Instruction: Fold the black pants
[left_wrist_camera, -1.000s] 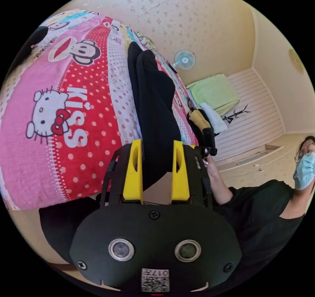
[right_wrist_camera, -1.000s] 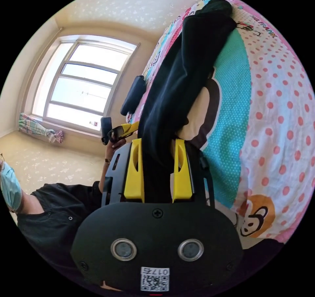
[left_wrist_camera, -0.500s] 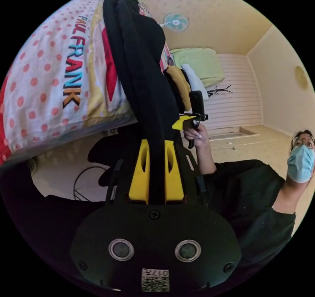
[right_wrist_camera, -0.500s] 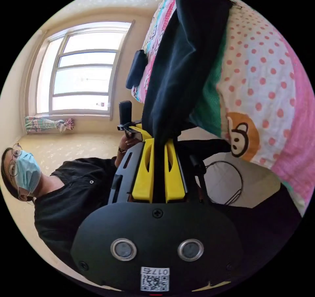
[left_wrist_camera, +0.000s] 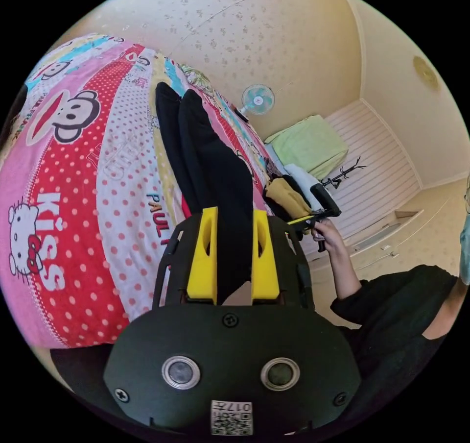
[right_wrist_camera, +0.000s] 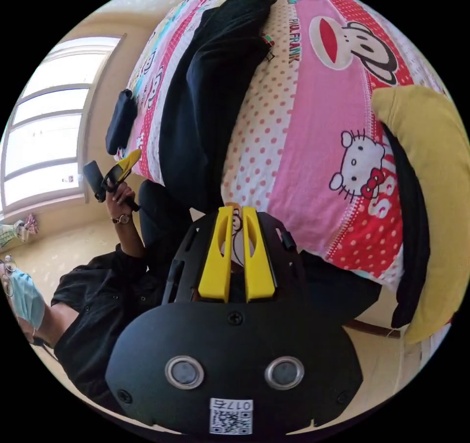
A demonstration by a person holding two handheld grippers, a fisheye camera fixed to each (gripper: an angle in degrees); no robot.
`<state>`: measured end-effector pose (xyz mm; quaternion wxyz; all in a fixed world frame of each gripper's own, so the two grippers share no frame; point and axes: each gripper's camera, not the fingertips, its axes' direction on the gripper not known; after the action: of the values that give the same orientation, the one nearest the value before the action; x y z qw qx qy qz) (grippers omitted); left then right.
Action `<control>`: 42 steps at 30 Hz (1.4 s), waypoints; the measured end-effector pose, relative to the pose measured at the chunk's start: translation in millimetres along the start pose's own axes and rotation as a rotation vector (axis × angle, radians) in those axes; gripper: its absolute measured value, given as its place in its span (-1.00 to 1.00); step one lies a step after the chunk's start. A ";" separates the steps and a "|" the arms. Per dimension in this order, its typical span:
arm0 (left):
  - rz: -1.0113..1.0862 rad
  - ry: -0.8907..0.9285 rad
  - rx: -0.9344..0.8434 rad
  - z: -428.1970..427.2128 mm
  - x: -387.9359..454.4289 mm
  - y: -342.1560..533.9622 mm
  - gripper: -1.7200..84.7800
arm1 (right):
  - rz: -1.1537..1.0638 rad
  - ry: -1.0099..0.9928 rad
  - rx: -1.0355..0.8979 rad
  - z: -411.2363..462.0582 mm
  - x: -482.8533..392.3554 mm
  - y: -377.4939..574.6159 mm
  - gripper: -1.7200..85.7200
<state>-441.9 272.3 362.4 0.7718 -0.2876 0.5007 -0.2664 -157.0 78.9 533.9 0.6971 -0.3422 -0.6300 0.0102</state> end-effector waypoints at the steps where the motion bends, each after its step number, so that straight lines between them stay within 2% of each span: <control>1: -0.006 -0.018 -0.010 6.7 -3.1 -2.8 -0.69 | 0.026 0.045 -0.069 16.5 -0.5 -20.8 -0.94; 3: -0.038 -0.050 -0.107 39.2 -16.5 -1.2 -0.65 | 0.077 0.096 -0.194 53.4 -0.4 -44.1 -0.94; 4: -0.036 -0.052 -0.117 45.5 -18.2 3.1 -0.64 | 0.121 0.106 -0.176 57.6 -4.0 -48.0 -0.94; 6: -0.033 -0.056 -0.014 42.6 -17.6 25.2 -0.64 | 0.126 0.110 -0.170 58.3 -12.6 -48.8 -0.94; 8: -0.040 -0.027 -0.006 36.5 -15.7 30.7 -0.64 | 0.140 0.064 -0.167 56.0 -15.8 -48.7 -0.94; 12: -0.016 0.005 -0.062 28.9 -19.1 24.3 -0.64 | 0.055 -0.299 -0.051 12.5 -32.6 -77.1 -0.93; 14: -0.035 0.047 -0.051 23.0 -27.5 28.0 -0.63 | -0.013 -0.247 -0.013 -14.7 -60.4 -109.3 -0.91; 18: -0.074 0.142 -0.061 10.7 -44.8 39.2 -0.65 | -0.116 0.123 0.081 -50.7 -144.6 -211.2 -0.75; 22: -0.056 0.150 -0.087 -1.9 -43.3 44.6 -0.65 | -0.173 0.345 0.176 -35.5 -209.5 -306.3 -0.70; 25: -0.010 0.122 -0.161 -2.3 -40.5 39.7 -0.65 | -0.099 0.331 0.078 3.4 -218.7 -362.2 -0.66; 29: 0.013 0.114 -0.198 -9.6 -48.3 34.7 -0.69 | 0.023 0.411 -0.036 64.2 -198.3 -390.7 -0.66; 32: -0.010 0.126 -0.266 -15.8 -59.8 30.8 -0.80 | 0.020 0.401 0.064 67.0 -197.8 -380.0 -0.72; 34: -0.030 0.191 -0.301 -20.1 -66.0 30.1 -0.85 | -0.056 0.473 0.100 59.2 -208.8 -365.3 -0.84; 36: -0.037 0.298 -0.321 -27.1 -72.2 31.3 -0.88 | -0.097 0.492 0.154 46.6 -218.7 -350.0 -0.86; 39: -0.034 0.484 -0.382 -27.5 -73.6 33.1 -0.91 | -0.139 0.418 0.211 25.8 -235.4 -324.6 -0.87; 42: 0.052 0.469 -0.493 -30.3 -64.5 32.5 -0.91 | -0.263 0.249 0.238 31.1 -251.9 -304.4 -0.88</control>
<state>-489.0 334.5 369.2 0.5495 -0.3836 0.7210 -0.1763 -363.4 -251.9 462.6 0.8002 -0.1708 -0.5728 -0.0488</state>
